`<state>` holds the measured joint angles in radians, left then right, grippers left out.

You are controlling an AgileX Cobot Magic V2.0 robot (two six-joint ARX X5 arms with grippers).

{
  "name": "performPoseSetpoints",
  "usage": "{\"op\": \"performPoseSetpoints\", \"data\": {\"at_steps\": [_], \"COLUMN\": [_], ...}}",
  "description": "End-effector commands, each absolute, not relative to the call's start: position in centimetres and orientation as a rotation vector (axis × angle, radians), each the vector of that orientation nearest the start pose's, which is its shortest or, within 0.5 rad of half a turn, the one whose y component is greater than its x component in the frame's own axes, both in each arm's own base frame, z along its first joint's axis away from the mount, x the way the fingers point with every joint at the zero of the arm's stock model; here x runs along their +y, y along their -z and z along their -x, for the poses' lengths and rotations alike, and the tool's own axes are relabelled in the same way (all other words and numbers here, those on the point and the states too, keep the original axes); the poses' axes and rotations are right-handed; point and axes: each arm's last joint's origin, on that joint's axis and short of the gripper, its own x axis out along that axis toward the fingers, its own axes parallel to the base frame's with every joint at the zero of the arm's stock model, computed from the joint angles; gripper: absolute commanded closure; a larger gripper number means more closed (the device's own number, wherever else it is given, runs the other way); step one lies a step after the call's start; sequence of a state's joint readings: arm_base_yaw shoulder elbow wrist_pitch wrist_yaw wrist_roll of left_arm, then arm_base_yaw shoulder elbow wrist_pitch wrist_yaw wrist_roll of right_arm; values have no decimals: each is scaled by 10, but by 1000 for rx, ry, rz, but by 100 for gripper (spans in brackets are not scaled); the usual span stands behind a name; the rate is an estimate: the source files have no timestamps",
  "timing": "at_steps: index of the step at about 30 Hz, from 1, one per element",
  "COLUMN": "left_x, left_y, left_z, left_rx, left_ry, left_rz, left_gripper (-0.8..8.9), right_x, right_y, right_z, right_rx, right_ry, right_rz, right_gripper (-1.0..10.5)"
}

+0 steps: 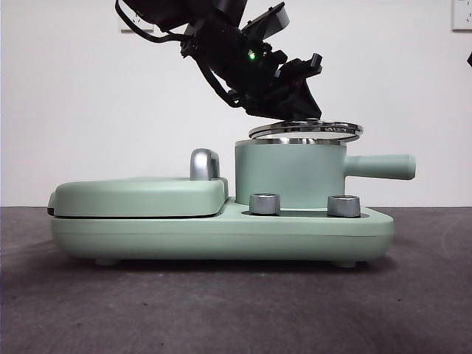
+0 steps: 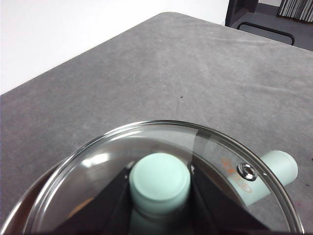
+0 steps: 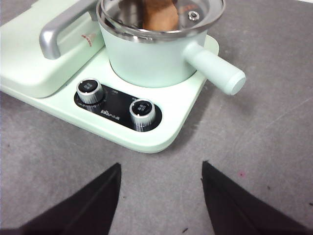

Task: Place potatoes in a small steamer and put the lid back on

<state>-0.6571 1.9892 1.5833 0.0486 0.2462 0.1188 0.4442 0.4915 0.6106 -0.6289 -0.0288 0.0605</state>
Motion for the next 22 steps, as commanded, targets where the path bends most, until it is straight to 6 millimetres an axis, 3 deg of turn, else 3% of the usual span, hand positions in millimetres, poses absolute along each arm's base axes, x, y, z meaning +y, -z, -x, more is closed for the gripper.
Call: {"op": "performPoseSetpoints", "data": {"at_steps": [1,22], "left_x": [-296,-279], "left_y": [-262,-271], "left_z": [-369,-375], "left_rx": [323,306], "left_ry": [904,876], "left_rz": [-195,-236], "left_gripper": [803,802], "right_x": [48,47], "right_y": [-270,-270], "right_z": [-97,-97], "right_rx": [524,521], "right_ry": [-446,-413], "right_rz": [46,54], "right_gripper": [693,693]}}
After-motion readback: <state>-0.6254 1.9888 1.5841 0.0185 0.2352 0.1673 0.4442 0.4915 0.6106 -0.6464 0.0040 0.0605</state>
